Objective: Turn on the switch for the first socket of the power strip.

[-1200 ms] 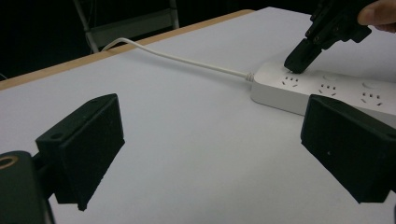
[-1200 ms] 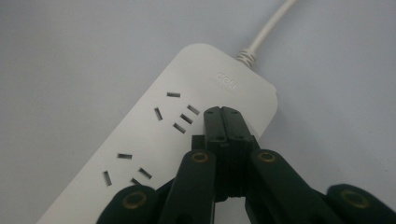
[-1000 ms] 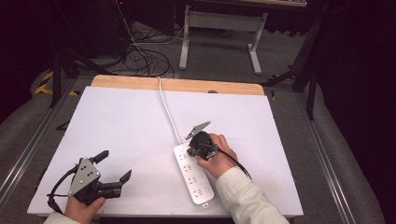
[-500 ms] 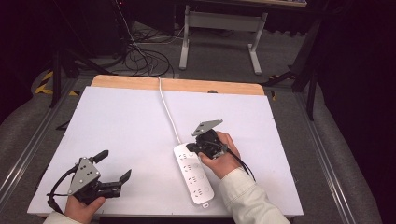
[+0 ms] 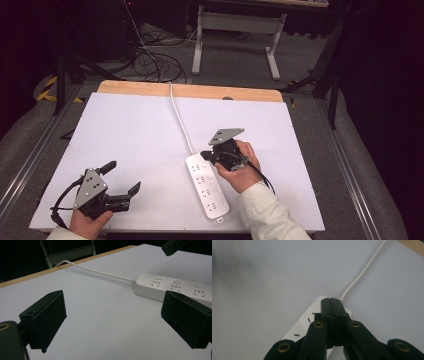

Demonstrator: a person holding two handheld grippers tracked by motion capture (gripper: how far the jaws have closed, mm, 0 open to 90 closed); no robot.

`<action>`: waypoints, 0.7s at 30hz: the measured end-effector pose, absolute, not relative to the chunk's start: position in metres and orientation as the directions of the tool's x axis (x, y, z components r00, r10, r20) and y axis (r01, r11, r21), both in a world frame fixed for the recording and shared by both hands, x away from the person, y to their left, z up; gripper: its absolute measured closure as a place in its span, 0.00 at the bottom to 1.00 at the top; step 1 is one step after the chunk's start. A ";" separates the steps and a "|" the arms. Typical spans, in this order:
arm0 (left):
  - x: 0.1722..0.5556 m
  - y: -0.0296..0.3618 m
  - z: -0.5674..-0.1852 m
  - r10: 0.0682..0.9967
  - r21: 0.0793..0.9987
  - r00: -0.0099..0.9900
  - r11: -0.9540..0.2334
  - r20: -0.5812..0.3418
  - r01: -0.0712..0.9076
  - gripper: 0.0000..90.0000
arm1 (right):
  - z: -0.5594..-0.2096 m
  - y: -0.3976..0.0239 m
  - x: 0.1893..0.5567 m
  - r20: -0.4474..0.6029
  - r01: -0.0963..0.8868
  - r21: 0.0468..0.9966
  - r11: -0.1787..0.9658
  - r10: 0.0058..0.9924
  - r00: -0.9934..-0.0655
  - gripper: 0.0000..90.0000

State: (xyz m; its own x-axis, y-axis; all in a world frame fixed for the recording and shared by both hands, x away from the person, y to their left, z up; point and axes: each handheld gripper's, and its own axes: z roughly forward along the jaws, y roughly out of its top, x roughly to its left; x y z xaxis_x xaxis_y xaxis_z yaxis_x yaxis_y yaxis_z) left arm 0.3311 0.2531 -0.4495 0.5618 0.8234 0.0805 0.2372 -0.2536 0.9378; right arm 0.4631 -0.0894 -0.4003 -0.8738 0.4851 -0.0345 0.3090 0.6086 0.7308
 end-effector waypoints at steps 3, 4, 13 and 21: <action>0.331 0.253 -0.450 0.823 0.938 0.562 -0.253 0.079 0.237 0.07 | -0.397 -0.089 0.462 -0.038 0.298 0.739 0.604 0.480 -0.877 1.00; 0.332 0.253 -0.450 0.823 0.938 0.563 -0.253 0.081 0.236 0.07 | -0.397 -0.089 0.462 -0.038 0.298 0.739 0.604 0.480 -0.877 1.00; 0.331 0.253 -0.450 0.825 0.939 0.560 -0.249 0.076 0.238 0.07 | -0.394 -0.093 0.463 0.036 0.334 0.764 0.551 0.480 -0.876 0.64; 0.331 0.253 -0.450 0.824 0.938 0.562 -0.253 0.080 0.237 0.07 | -0.383 -0.105 0.453 0.020 0.275 0.834 0.478 0.471 -0.882 0.42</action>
